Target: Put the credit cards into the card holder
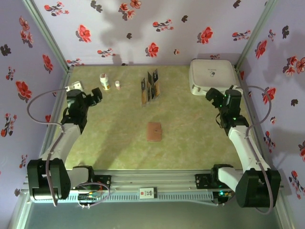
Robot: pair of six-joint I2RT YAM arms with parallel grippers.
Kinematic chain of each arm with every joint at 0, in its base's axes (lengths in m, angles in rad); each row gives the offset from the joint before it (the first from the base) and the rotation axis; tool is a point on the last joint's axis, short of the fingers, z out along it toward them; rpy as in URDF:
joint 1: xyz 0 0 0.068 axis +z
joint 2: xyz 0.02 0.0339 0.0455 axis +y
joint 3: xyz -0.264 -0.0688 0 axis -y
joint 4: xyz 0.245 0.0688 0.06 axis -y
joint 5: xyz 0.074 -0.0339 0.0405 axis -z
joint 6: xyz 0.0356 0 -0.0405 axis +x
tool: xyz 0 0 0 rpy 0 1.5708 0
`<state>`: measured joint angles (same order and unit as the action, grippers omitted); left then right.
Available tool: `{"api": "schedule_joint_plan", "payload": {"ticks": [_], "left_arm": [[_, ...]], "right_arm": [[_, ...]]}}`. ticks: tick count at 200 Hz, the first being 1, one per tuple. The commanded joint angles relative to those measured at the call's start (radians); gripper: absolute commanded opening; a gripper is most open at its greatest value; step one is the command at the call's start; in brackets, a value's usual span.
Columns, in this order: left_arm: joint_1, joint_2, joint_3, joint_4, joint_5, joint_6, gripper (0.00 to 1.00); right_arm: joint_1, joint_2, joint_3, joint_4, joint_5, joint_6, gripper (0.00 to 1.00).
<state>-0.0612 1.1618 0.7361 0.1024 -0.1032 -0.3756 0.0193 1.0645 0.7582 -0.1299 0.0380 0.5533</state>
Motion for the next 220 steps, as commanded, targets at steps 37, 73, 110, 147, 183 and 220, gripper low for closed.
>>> {"api": "schedule_joint_plan", "payload": {"ticks": [37, 73, 110, 147, 183, 220], "left_arm": [[-0.241, -0.053, -0.025, -0.238, 0.032, -0.203, 1.0], [-0.398, -0.073, -0.108, -0.202, -0.034, -0.319, 1.0], [-0.538, -0.042, -0.141, -0.182, -0.052, -0.394, 1.0], [-0.625, 0.05, -0.117, -0.157, -0.028, -0.417, 1.0], [-0.66, 0.125, -0.116, -0.078, 0.041, -0.468, 1.0], [-0.694, 0.16, -0.118, -0.032, 0.047, -0.479, 1.0]], "right_arm": [[0.225, -0.039, -0.09, -0.174, -0.145, 0.066, 0.89], [0.441, -0.044, -0.15, -0.189, -0.054, 0.134, 0.89], [0.584, -0.044, -0.263, -0.007, -0.122, 0.266, 0.74], [0.672, 0.005, -0.315, 0.114, -0.119, 0.362, 0.66], [0.73, 0.105, -0.315, 0.22, -0.125, 0.404, 0.58], [0.775, 0.196, -0.301, 0.306, -0.146, 0.43, 0.5]]}}
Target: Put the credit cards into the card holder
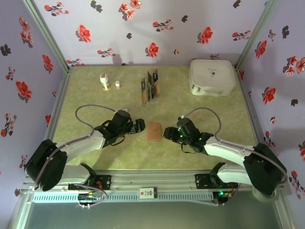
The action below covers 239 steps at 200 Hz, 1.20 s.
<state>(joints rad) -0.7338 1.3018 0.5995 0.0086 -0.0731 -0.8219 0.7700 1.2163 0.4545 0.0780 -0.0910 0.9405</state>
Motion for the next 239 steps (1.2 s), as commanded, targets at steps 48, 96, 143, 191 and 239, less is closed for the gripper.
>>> {"api": "schedule_joint_plan", "payload": {"ticks": [48, 96, 143, 191, 239], "left_arm": [[-0.047, 0.021, 0.006, 0.069, -0.027, -0.043, 1.0], [-0.056, 0.03, 0.0, 0.09, -0.025, -0.044, 1.0], [-0.061, 0.049, 0.0, 0.103, -0.025, -0.041, 1.0], [-0.065, 0.068, -0.004, 0.118, -0.025, -0.035, 1.0], [-0.067, 0.092, -0.005, 0.133, -0.024, -0.029, 1.0]], "right_arm": [[0.062, 0.126, 0.009, 0.164, -0.027, 0.06, 0.42], [0.078, 0.152, 0.001, 0.181, -0.016, 0.059, 0.4], [0.079, 0.188, 0.003, 0.219, -0.027, 0.071, 0.4], [0.078, 0.231, 0.005, 0.269, -0.051, 0.081, 0.39], [0.079, 0.281, 0.009, 0.314, -0.068, 0.099, 0.38]]}}
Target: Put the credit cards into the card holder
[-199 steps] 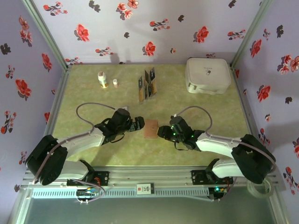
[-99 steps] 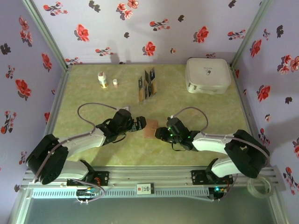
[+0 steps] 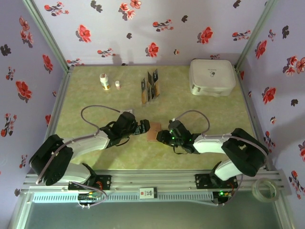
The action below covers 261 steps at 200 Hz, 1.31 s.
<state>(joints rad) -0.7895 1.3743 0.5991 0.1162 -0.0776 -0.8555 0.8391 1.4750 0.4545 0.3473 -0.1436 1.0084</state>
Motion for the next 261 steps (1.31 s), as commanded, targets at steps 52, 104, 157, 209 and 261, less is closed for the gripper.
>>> {"api": "schedule_joint_plan", "payload": {"ticks": [52, 104, 157, 209, 261], "left_arm": [[-0.02, 0.045, -0.002, 0.039, -0.02, 0.003, 1.0], [-0.033, 0.076, 0.001, 0.058, -0.02, -0.005, 1.0], [-0.053, 0.1, -0.004, 0.083, -0.021, -0.02, 1.0], [-0.057, 0.083, -0.003, 0.088, -0.022, -0.028, 1.0], [-0.035, 0.008, 0.035, -0.028, -0.076, 0.014, 1.0]], "right_arm": [[0.01, 0.062, 0.006, 0.109, -0.035, 0.047, 0.36], [0.009, 0.106, 0.013, 0.173, -0.056, 0.066, 0.25], [0.008, 0.146, 0.017, 0.239, -0.081, 0.09, 0.06], [0.009, 0.116, 0.01, 0.251, -0.092, 0.092, 0.0], [-0.004, 0.013, 0.017, 0.156, -0.082, 0.045, 0.0]]}}
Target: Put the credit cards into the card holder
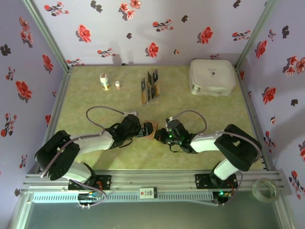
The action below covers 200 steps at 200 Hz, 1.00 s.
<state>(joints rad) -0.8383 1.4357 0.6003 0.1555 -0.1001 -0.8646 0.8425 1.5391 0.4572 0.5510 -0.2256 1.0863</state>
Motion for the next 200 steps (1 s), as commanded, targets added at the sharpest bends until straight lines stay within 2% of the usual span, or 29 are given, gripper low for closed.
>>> {"api": "schedule_joint_plan", "payload": {"ticks": [1, 62, 122, 159, 164, 180, 189, 200], "left_arm": [[0.015, -0.055, 0.033, -0.069, -0.054, 0.023, 1.0], [0.109, -0.143, 0.026, -0.128, -0.041, 0.033, 1.0], [0.13, -0.153, 0.03, -0.136, -0.018, 0.05, 1.0], [0.13, -0.12, 0.031, -0.097, 0.033, 0.027, 1.0], [0.128, -0.112, 0.032, -0.087, 0.043, 0.022, 1.0], [0.126, -0.089, 0.031, -0.051, 0.074, -0.001, 1.0], [0.121, -0.071, 0.032, -0.03, 0.087, -0.014, 1.0], [0.111, -0.051, 0.036, -0.008, 0.099, -0.025, 1.0]], "right_arm": [[-0.008, -0.053, 0.014, -0.049, 0.0, -0.033, 0.0], [-0.023, -0.101, 0.029, -0.08, -0.029, -0.054, 0.0], [-0.043, -0.164, 0.039, -0.148, -0.026, -0.079, 0.0], [-0.067, -0.137, 0.028, -0.176, -0.036, -0.094, 0.0], [-0.069, -0.13, 0.027, -0.18, -0.039, -0.094, 0.09], [-0.069, -0.111, 0.02, -0.175, -0.048, -0.092, 0.27], [-0.069, -0.1, 0.014, -0.163, -0.053, -0.087, 0.31], [-0.068, -0.087, 0.006, -0.143, -0.06, -0.079, 0.32]]}}
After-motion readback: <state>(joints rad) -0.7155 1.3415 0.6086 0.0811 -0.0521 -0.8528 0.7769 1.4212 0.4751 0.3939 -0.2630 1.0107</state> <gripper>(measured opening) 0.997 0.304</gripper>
